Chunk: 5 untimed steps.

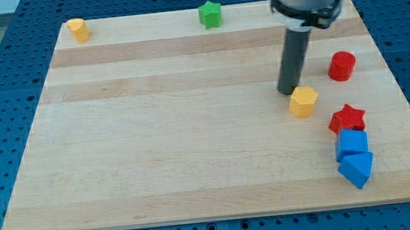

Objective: Place the yellow hexagon towards the top right side of the red star

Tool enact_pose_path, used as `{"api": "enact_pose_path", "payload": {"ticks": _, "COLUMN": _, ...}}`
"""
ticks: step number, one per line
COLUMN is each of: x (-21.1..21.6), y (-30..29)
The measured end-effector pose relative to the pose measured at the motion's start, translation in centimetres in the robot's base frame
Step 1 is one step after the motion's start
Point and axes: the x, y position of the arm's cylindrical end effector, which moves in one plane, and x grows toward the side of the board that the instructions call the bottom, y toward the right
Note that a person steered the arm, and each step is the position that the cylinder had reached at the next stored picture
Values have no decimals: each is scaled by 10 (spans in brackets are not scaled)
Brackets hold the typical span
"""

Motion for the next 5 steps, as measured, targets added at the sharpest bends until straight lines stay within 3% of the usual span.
{"api": "enact_pose_path", "payload": {"ticks": 2, "x": 17, "y": -32}}
{"api": "enact_pose_path", "payload": {"ticks": 4, "x": 33, "y": 57}}
{"api": "enact_pose_path", "payload": {"ticks": 5, "x": 33, "y": 72}}
